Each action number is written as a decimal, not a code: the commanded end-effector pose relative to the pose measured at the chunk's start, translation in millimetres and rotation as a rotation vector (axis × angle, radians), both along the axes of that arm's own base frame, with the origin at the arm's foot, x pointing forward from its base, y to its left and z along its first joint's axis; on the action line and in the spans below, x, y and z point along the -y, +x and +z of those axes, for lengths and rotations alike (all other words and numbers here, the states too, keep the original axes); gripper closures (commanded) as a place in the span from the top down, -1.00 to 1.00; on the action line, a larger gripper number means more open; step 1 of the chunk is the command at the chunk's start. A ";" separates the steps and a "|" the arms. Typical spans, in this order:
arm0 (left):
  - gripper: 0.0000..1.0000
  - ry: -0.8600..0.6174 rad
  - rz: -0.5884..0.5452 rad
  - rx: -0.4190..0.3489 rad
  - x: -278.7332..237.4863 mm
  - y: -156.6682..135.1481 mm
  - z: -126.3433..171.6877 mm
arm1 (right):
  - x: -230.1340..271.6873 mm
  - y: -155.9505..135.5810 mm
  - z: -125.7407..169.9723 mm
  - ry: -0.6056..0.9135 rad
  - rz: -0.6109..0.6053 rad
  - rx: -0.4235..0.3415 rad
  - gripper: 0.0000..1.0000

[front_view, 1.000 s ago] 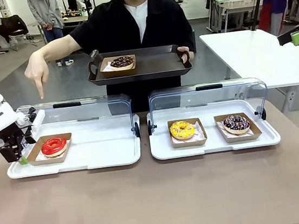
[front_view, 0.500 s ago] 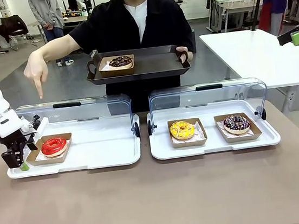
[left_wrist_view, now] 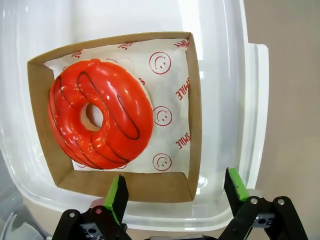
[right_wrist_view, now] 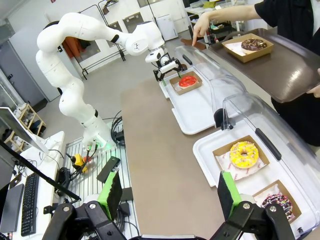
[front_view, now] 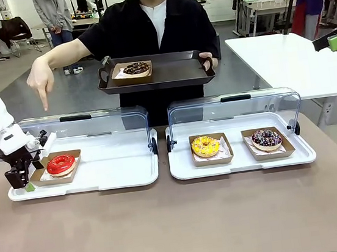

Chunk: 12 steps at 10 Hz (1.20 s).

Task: Provide the desired donut to the person.
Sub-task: Pick up and lift the Paper togo box containing the Donut pointed at by the person.

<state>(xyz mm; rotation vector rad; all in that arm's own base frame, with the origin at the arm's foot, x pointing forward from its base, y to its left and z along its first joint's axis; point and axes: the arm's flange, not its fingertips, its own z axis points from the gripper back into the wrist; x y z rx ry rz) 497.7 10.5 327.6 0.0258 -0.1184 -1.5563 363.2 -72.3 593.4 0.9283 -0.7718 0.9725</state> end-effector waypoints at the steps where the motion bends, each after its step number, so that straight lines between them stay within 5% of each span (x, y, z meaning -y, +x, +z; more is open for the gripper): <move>1: 1.00 0.005 0.022 0.012 0.1 6.5 -3.5 | -1.1 0.4 1.1 0.014 0.008 0.011 1.00; 3: 1.00 -0.014 0.014 -0.013 -0.1 7.5 -5.7 | -1.1 0.4 1.1 0.014 0.008 0.011 1.00; 5: 0.19 -0.030 -0.003 -0.026 -0.3 7.4 -6.6 | -1.1 0.4 1.1 0.014 0.008 0.011 1.00; 6: -0.56 -0.030 -0.007 -0.030 -0.7 7.9 -7.5 | -1.1 0.4 1.1 0.014 0.008 0.011 1.00; 7: -0.23 -0.032 -0.009 -0.037 -0.9 8.3 -7.8 | -1.1 0.4 1.1 0.014 0.008 0.011 1.00; 8: -1.00 -0.034 -0.011 -0.039 -0.8 8.0 -7.4 | -1.1 0.4 1.1 0.014 0.008 0.011 1.00; 12: -1.00 -0.042 0.000 -0.045 -1.4 10.0 -4.6 | -1.1 0.4 1.1 0.014 0.008 0.011 1.00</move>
